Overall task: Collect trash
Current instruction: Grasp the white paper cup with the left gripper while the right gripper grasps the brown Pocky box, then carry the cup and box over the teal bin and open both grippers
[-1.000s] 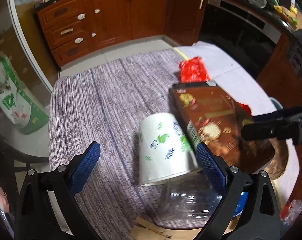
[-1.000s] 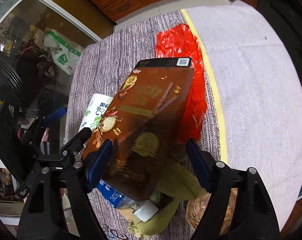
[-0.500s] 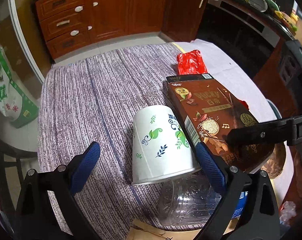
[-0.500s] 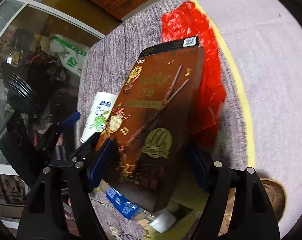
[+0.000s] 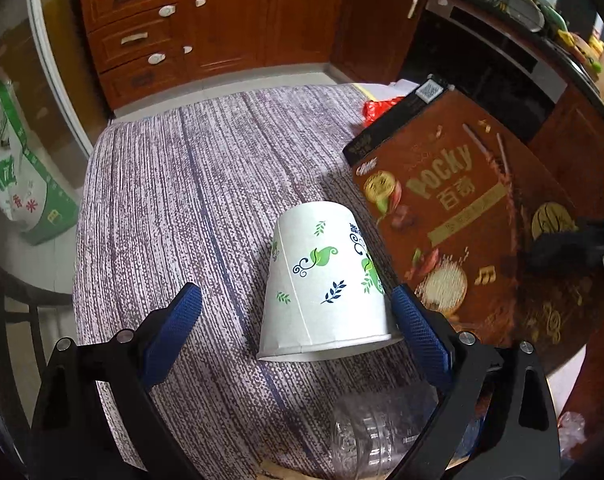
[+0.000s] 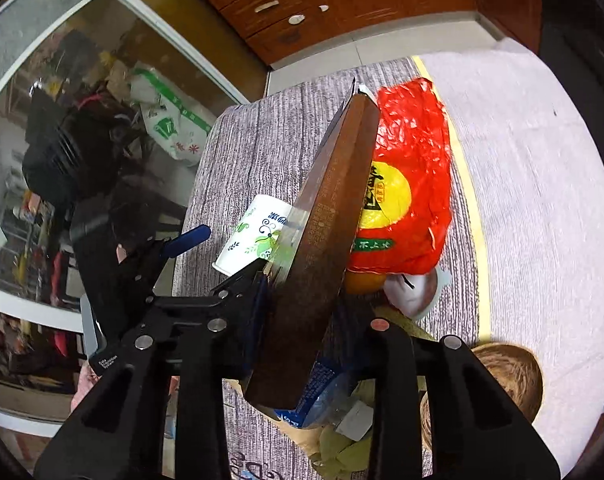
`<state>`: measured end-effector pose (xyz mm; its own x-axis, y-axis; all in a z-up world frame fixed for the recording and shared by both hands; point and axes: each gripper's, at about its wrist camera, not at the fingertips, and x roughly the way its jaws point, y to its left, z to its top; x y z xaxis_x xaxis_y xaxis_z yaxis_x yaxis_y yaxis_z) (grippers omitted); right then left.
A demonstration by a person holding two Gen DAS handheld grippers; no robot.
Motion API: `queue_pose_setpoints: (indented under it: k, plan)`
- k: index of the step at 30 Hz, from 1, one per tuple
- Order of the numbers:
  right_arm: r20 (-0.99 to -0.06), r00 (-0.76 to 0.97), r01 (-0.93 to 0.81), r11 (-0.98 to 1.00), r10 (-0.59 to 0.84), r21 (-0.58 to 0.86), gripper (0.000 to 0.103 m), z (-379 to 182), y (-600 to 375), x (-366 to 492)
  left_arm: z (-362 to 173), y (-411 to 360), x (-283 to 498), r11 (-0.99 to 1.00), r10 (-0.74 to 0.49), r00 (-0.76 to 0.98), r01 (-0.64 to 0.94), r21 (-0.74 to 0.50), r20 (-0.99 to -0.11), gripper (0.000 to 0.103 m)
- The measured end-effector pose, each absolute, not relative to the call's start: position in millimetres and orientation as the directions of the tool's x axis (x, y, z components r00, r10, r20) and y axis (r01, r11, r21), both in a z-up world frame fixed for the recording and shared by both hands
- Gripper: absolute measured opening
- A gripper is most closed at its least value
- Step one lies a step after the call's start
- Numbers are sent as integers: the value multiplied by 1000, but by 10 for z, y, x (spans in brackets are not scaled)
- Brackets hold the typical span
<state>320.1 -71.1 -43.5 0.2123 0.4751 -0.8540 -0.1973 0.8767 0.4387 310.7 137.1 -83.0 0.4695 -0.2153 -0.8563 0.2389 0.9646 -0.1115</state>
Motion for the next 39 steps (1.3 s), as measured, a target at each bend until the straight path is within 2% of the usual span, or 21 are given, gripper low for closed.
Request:
queue_pose_setpoints:
  k: [3, 6, 9, 12, 17, 18, 19, 20, 22, 31, 39]
  plan:
    - [-863, 194, -196, 880, 467, 433, 36, -505, -662, 3247, -869, 1411, 3102, 965, -228, 457, 224, -137, -860, 95]
    - [-864, 147, -174, 872, 482, 457, 37, -667, -564, 3281, -885, 1406, 3067, 963, -233, 450, 231, -139, -862, 94]
    - [-861, 153, -185, 870, 486, 458, 29, -666, -514, 3251, -863, 1400, 3050, 965, -219, 456, 233, -122, -863, 94]
    - [-863, 231, -243, 886, 449, 395, 20, -392, -481, 3188, -849, 1404, 3052, 966, -210, 457, 235, -110, -864, 94]
    - [-849, 325, -267, 902, 417, 341, 20, -16, -622, 3165, -911, 1290, 3093, 963, -199, 447, 252, -91, -872, 94]
    - [-851, 337, -260, 909, 402, 326, 20, 15, -660, 3172, -924, 1272, 3097, 963, -199, 448, 252, -90, -872, 89]
    - [-855, 347, -254, 916, 387, 312, 20, 27, -705, 3176, -937, 1250, 3094, 962, -201, 445, 257, -91, -873, 69]
    - [-858, 352, -251, 921, 375, 300, 20, 24, -727, 3177, -942, 1234, 3087, 961, -204, 439, 261, -93, -875, 66]
    - [-864, 347, -238, 925, 365, 295, 20, -5, -794, 3166, -884, 1190, 3040, 961, -192, 462, 267, -71, -866, 52]
    - [-847, 380, -192, 927, 372, 321, 20, 76, -1175, 3007, -384, 1111, 2788, 967, -158, 546, 254, -17, -822, 52]
    - [-807, 468, -120, 931, 359, 345, 20, 353, -1853, 2734, 206, 550, 2478, 929, -255, 585, 370, -27, -770, 52]
